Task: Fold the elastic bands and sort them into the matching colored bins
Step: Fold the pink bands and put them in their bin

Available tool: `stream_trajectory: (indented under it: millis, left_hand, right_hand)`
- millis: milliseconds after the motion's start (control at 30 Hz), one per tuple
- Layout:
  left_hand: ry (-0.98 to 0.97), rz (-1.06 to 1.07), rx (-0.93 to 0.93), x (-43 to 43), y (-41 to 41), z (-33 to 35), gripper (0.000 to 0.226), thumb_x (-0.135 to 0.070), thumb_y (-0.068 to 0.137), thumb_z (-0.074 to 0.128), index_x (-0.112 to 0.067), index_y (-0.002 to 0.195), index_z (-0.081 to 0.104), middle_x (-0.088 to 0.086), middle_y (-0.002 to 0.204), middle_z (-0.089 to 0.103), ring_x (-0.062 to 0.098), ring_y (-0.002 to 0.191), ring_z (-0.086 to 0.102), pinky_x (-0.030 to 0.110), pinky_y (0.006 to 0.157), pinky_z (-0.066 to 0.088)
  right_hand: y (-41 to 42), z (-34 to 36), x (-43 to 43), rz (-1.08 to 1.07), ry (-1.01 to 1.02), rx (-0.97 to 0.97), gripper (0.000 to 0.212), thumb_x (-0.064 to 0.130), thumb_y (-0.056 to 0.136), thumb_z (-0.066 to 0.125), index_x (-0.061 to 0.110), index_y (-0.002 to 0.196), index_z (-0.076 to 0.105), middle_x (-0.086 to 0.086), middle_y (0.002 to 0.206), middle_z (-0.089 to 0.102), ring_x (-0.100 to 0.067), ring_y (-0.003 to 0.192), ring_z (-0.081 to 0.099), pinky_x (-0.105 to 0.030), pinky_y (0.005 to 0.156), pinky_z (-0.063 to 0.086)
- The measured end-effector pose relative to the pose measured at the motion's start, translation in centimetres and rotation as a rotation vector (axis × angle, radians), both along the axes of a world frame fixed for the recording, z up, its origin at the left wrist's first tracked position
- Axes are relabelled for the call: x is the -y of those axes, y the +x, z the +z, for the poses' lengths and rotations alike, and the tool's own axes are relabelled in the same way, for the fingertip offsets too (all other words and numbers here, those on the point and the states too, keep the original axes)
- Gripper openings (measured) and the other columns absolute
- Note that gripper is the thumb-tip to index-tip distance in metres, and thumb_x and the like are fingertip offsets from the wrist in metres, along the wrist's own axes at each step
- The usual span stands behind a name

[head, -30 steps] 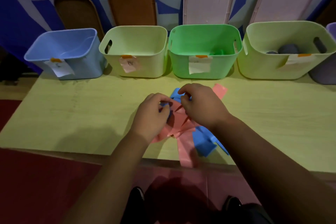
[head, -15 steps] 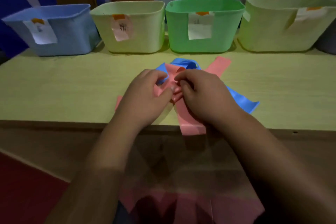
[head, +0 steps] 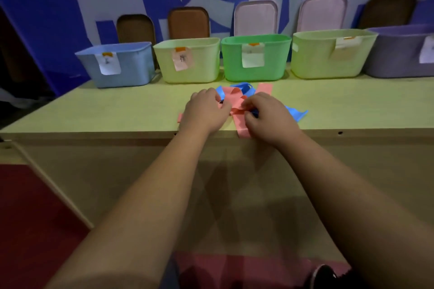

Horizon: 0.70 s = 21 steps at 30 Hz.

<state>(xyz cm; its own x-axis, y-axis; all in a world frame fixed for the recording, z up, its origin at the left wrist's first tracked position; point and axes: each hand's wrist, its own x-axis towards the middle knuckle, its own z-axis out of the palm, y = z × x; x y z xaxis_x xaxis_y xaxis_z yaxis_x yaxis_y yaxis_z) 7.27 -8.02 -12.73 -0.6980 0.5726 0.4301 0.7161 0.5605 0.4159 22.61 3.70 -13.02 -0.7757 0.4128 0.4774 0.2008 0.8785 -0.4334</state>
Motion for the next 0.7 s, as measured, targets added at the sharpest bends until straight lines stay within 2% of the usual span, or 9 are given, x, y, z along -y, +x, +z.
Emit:
stream_trajectory:
  millis: [133, 267, 333, 433, 533, 700]
  left_hand:
    - [0.063, -0.035, 0.064, 0.1, -0.4, 0.0, 0.031, -0.042, 0.091, 0.063, -0.025, 0.117, 0.066, -0.001, 0.123, 0.065, 0.025, 0.117, 0.058, 0.04, 0.097, 0.051]
    - [0.166, 0.001, 0.098, 0.1, -1.1, -0.4, 0.025, -0.026, 0.092, 0.06, -0.024, 0.117, 0.064, -0.003, 0.124, 0.064, 0.019, 0.109, 0.059, 0.033, 0.088, 0.047]
    - [0.176, 0.04, 0.063, 0.1, -1.3, -0.5, 0.025, -0.024, 0.094, 0.058, -0.022, 0.118, 0.064, -0.001, 0.122, 0.063, 0.021, 0.11, 0.059, 0.037, 0.089, 0.051]
    - [0.139, 0.075, 0.019, 0.1, -1.3, -0.4, 0.025, -0.027, 0.096, 0.057, -0.023, 0.12, 0.063, -0.001, 0.124, 0.06, 0.023, 0.117, 0.054, 0.045, 0.094, 0.053]
    - [0.094, 0.068, -0.017, 0.0, -1.0, -0.5, 0.026, -0.033, 0.098, 0.055, -0.025, 0.122, 0.062, -0.002, 0.125, 0.055, 0.022, 0.121, 0.048, 0.045, 0.094, 0.053]
    - [0.111, -0.028, -0.232, 0.4, 0.4, 0.1, 0.023, -0.031, 0.097, 0.057, -0.02, 0.117, 0.064, -0.001, 0.117, 0.056, 0.021, 0.112, 0.049, 0.041, 0.095, 0.05]
  right_hand:
    - [-0.2, -0.3, -0.5, -0.052, -0.026, -0.02, 0.038, 0.013, 0.091, 0.061, 0.015, 0.127, 0.073, -0.008, 0.118, 0.061, -0.032, 0.116, 0.055, -0.04, 0.102, 0.046]
    - [-0.6, -0.8, -1.1, -0.113, -0.087, -0.101, 0.018, 0.011, 0.097, 0.062, 0.014, 0.108, 0.077, -0.009, 0.114, 0.058, -0.034, 0.115, 0.052, -0.042, 0.1, 0.047]
    - [-0.9, -0.7, -1.4, -0.129, -0.131, -0.144, 0.013, 0.013, 0.098, 0.064, 0.015, 0.101, 0.076, -0.007, 0.113, 0.058, -0.031, 0.113, 0.055, -0.037, 0.097, 0.045]
    - [-0.6, 0.2, -1.8, -0.154, -0.214, -0.232, 0.01, 0.016, 0.098, 0.063, 0.02, 0.095, 0.072, 0.001, 0.11, 0.058, -0.018, 0.107, 0.055, -0.026, 0.088, 0.036]
    - [0.2, 1.2, -2.1, -0.158, -0.26, -0.272, 0.012, 0.017, 0.099, 0.062, 0.022, 0.094, 0.071, 0.006, 0.105, 0.058, -0.011, 0.102, 0.053, -0.022, 0.082, 0.032]
    - [1.3, 3.2, -1.6, -0.117, -0.162, -0.274, 0.007, 0.022, 0.102, 0.064, 0.024, 0.101, 0.071, 0.009, 0.106, 0.06, -0.012, 0.106, 0.057, -0.028, 0.092, 0.043]
